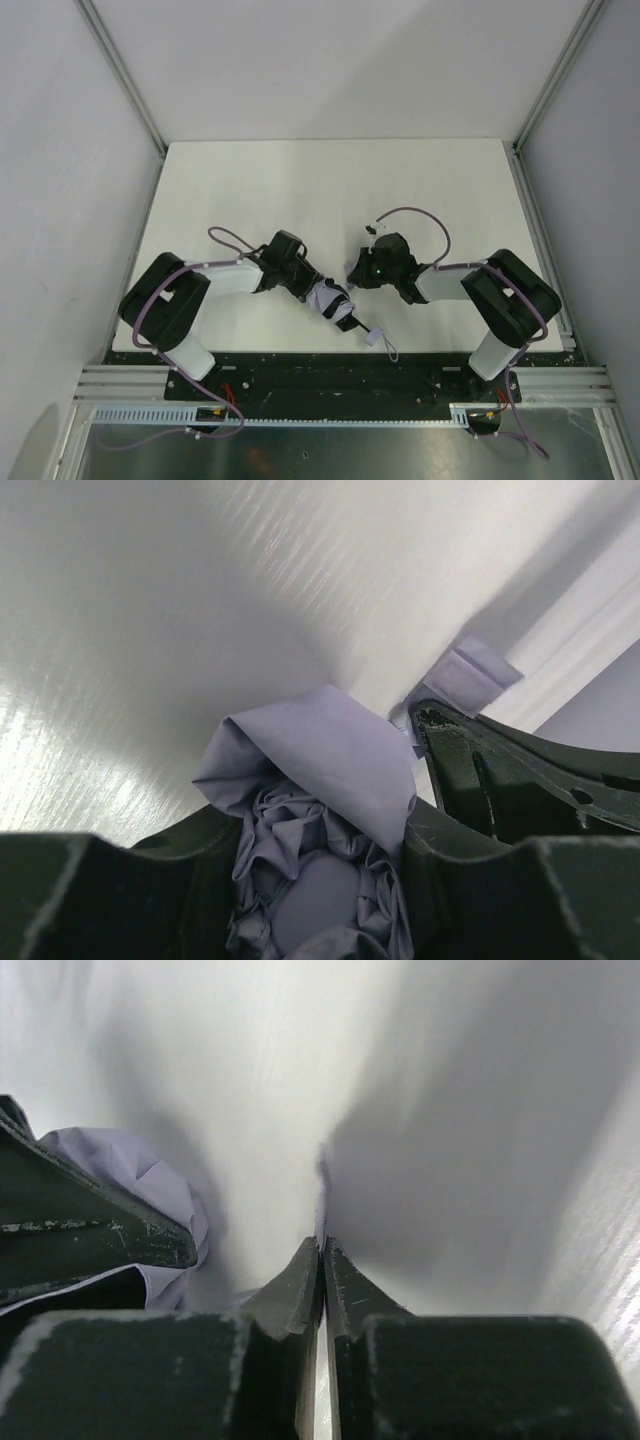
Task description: Put away the umbrella
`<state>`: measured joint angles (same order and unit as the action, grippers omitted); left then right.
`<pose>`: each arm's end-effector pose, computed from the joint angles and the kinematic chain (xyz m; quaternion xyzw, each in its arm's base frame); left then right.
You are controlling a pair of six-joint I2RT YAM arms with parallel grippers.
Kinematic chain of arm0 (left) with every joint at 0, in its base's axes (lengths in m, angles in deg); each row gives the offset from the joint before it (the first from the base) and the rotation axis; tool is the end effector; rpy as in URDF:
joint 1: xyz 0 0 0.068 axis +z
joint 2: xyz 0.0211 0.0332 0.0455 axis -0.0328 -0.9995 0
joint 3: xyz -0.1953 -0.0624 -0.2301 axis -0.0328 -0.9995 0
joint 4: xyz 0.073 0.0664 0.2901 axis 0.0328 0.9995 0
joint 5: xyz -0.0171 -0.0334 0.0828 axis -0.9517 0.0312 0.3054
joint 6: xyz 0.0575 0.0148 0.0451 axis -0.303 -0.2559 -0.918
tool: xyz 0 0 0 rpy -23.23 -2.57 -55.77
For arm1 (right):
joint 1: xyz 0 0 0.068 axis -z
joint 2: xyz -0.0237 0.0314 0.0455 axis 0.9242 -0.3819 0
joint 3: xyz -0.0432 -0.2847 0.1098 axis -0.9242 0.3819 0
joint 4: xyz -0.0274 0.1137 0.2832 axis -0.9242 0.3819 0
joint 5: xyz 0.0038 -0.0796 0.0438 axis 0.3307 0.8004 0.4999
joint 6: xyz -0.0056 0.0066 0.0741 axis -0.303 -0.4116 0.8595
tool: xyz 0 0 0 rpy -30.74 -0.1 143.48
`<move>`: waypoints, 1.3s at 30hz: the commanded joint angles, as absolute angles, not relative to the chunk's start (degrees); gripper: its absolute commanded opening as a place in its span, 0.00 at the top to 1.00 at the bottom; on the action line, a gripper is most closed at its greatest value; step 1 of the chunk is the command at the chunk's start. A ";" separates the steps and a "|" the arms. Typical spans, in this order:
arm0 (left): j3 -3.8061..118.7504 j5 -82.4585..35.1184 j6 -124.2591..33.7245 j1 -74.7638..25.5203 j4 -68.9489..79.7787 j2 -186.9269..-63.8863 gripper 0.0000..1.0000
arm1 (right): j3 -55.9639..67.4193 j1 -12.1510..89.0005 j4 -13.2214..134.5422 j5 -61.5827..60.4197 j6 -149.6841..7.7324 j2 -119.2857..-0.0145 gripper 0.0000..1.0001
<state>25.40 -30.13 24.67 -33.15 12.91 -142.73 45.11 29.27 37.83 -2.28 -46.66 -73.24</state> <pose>0.2618 -0.2030 0.1034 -0.3438 0.8899 -0.2971 0.0389 0.2751 0.2300 0.1150 -0.0921 0.8847 0.3165 0.3295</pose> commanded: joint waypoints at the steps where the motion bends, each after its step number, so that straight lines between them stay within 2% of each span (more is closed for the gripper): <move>1: 23.14 -16.15 22.82 -32.93 22.65 -146.90 1.00 | 43.35 29.38 42.34 1.64 -48.18 -74.68 0.88; 4: 23.23 -15.84 23.33 -32.92 22.78 -146.61 1.00 | 42.05 30.16 47.84 2.24 -48.46 -73.99 0.74; 10: 23.49 -15.84 23.42 -32.92 22.81 -147.05 1.00 | 38.32 29.73 63.42 7.85 -52.00 -65.89 0.26; 13: 23.53 -15.92 23.25 -32.90 22.83 -147.06 1.00 | 36.10 26.92 70.48 13.88 -56.03 -59.32 0.15; 16: 23.46 -16.07 23.08 -32.90 22.89 -146.56 1.00 | 34.90 21.80 71.13 14.30 -63.93 -53.56 0.11; 18: 23.49 -16.54 22.92 -32.92 22.83 -146.23 1.00 | 34.68 19.11 69.86 10.08 -69.54 -51.72 0.10; 25: 24.38 -18.98 21.99 -32.93 22.98 -145.80 1.00 | 34.60 16.86 63.90 -7.14 -78.74 -54.86 0.08; 33: 25.00 -20.74 20.97 -32.88 22.99 -143.15 1.00 | 33.99 16.51 58.19 -10.68 -78.06 -62.28 0.15; 39: 26.16 -25.66 22.86 -32.84 23.00 -142.40 1.00 | 34.02 13.02 55.71 -3.13 -76.88 -67.37 0.17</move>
